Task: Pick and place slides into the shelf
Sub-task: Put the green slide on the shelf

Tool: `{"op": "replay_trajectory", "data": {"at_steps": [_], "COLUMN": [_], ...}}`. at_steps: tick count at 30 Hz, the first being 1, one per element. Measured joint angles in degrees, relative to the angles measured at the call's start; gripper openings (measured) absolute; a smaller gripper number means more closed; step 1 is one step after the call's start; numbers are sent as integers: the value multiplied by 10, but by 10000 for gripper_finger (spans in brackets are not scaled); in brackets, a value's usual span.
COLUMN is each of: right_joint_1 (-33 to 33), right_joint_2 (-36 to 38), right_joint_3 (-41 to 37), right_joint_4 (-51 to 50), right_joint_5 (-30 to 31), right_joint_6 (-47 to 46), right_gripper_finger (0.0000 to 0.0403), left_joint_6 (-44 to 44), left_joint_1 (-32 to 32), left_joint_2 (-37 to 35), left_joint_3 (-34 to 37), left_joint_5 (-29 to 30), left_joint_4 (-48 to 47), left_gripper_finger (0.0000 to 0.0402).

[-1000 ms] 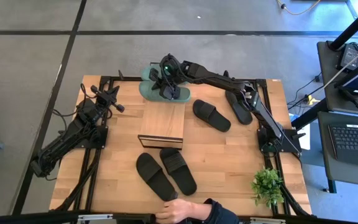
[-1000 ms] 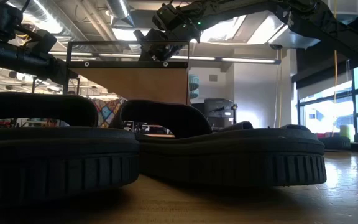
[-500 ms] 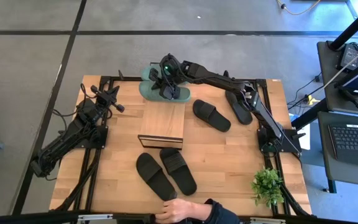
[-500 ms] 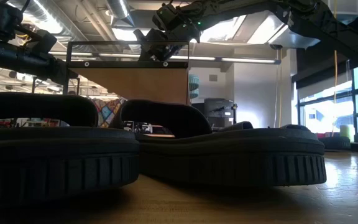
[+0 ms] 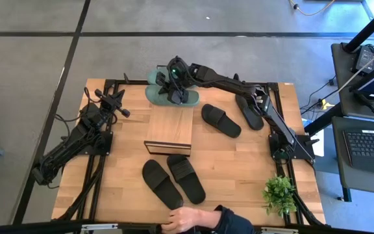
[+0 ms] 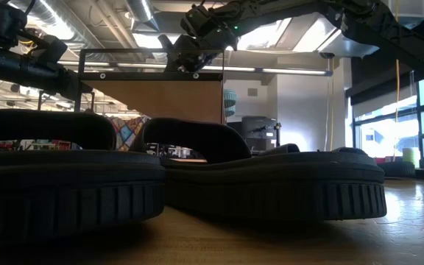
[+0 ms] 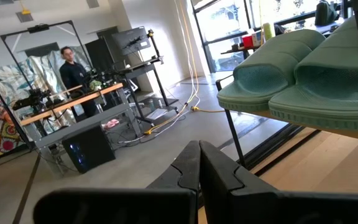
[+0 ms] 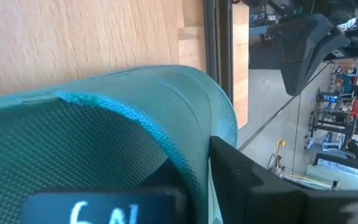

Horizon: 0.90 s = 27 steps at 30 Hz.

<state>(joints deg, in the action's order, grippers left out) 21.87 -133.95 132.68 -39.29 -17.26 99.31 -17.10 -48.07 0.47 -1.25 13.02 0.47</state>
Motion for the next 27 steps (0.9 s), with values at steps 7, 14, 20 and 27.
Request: {"op": "replay_trajectory", "data": {"at_steps": [7,14,20,27], "right_joint_1": [2,2,2,2], "right_joint_2": [0,0,0,1], "right_joint_3": [0,0,0,0], "right_joint_4": [-1,-2,-4,-3], "right_joint_5": [-8,-9,-10,-10], "right_joint_6": [10,13,14,9], "right_gripper_finger": [48,48,50,106], "left_joint_6": [0,0,0,0], "left_joint_1": [0,0,0,0], "left_joint_2": [0,0,0,0], "left_joint_3": [0,0,0,0], "left_joint_5": [0,0,0,0], "left_joint_4": [0,0,0,0], "left_gripper_finger": [0,0,0,0]}}
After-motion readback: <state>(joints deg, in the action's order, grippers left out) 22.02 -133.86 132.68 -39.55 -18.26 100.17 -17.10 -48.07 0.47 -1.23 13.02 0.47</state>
